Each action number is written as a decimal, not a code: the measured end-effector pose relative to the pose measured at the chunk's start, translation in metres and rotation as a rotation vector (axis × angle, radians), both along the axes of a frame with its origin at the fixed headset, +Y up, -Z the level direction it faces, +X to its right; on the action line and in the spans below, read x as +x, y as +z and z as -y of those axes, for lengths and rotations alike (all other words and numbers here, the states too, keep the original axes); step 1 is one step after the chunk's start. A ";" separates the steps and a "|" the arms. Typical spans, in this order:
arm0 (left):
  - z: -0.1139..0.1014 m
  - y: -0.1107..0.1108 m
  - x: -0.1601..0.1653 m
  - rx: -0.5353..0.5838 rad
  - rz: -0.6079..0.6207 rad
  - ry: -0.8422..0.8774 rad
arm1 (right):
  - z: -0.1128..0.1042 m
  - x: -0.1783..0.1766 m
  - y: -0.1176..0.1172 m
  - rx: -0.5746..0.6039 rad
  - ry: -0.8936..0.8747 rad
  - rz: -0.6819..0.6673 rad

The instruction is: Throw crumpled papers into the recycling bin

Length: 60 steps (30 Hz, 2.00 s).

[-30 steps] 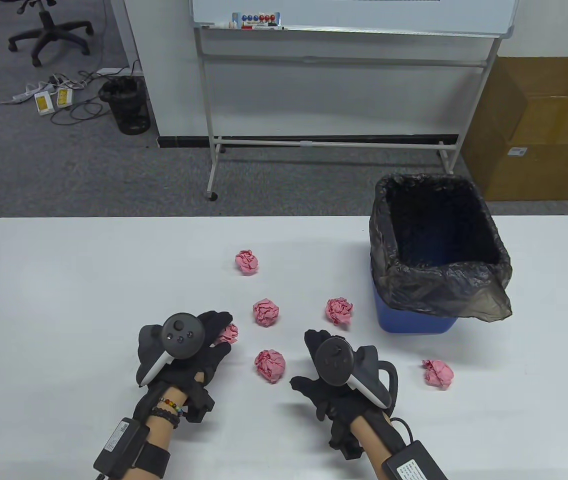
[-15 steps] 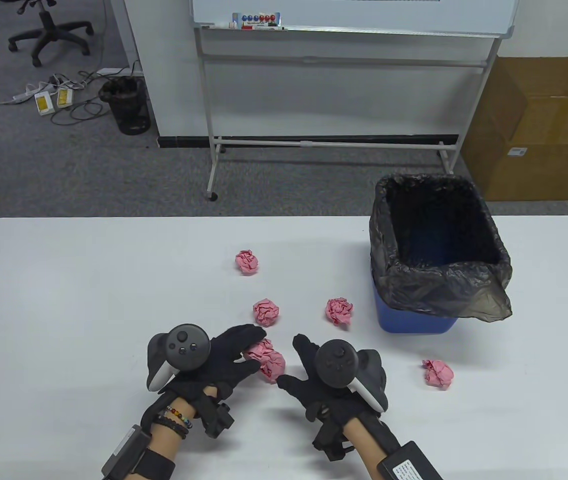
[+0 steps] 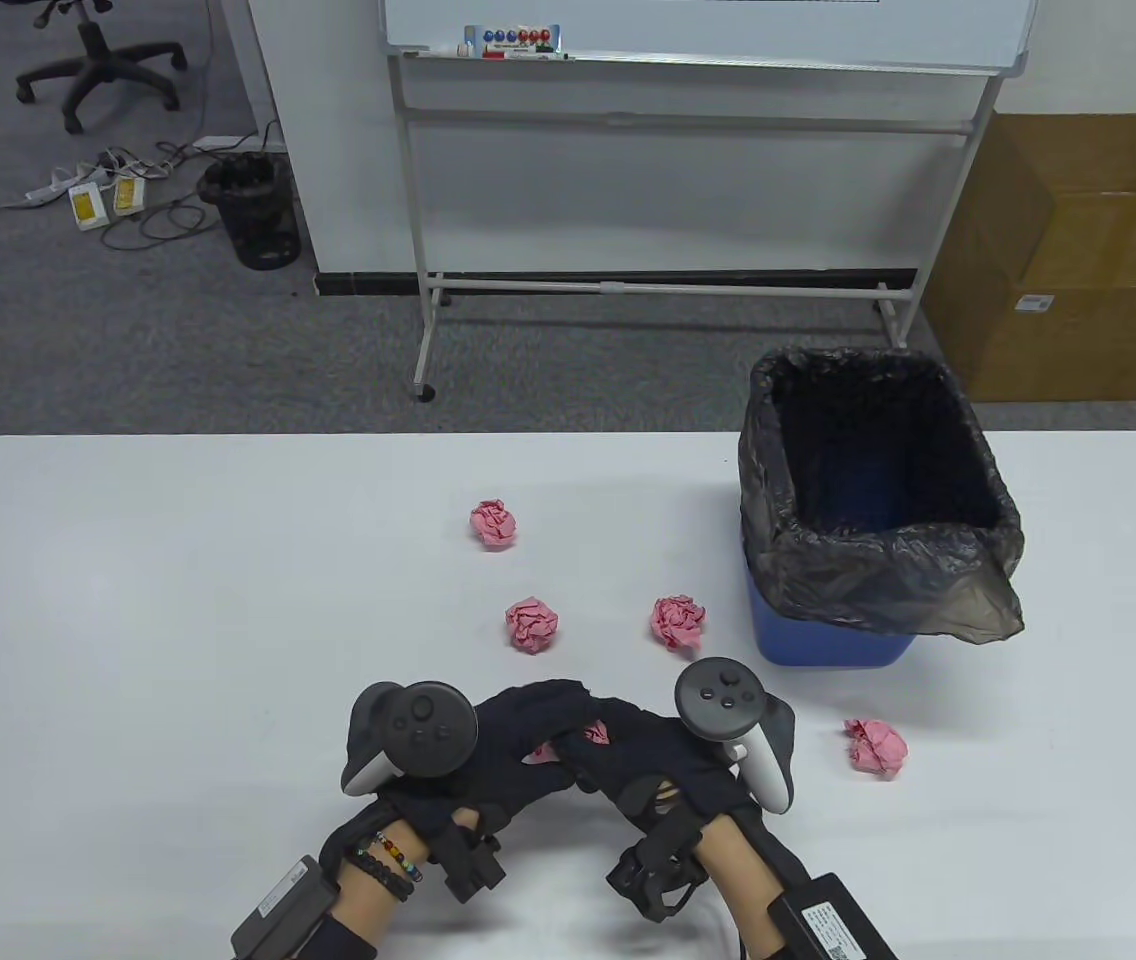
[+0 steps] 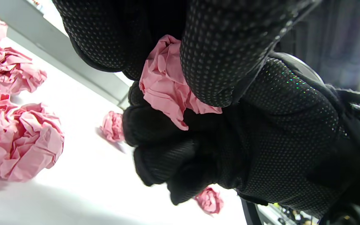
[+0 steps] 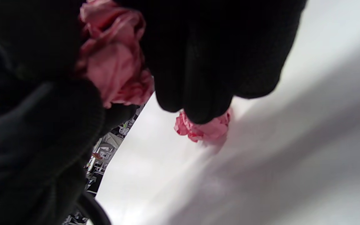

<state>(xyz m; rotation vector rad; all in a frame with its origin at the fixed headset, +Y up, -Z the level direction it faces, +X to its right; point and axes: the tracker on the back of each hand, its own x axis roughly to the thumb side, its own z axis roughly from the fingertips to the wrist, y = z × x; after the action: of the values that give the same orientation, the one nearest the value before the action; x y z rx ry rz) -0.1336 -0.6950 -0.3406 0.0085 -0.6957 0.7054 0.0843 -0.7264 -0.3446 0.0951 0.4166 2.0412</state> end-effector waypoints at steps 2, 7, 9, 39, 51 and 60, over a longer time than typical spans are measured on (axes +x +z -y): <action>-0.001 -0.001 -0.001 -0.006 -0.003 0.002 | -0.001 0.003 -0.002 -0.004 -0.016 0.028; -0.003 -0.006 -0.013 0.010 -0.053 -0.052 | -0.004 0.011 -0.005 0.006 0.021 0.050; -0.003 -0.011 -0.025 -0.018 -0.119 -0.054 | -0.004 0.015 -0.005 0.009 0.033 0.063; 0.030 -0.039 -0.086 -0.148 -0.353 -0.172 | -0.178 0.069 -0.027 0.767 0.430 0.723; 0.022 -0.035 -0.083 -0.108 -0.338 -0.189 | -0.192 0.120 -0.056 0.559 0.731 0.896; 0.022 -0.035 -0.082 -0.102 -0.337 -0.228 | -0.191 0.088 -0.040 0.610 0.739 0.638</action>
<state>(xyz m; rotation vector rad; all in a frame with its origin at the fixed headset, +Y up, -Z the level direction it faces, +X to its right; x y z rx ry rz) -0.2156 -0.7174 -0.3753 -0.0442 -0.3308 0.5029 0.1722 -0.5356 -0.3846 -0.3891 -0.6750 2.6933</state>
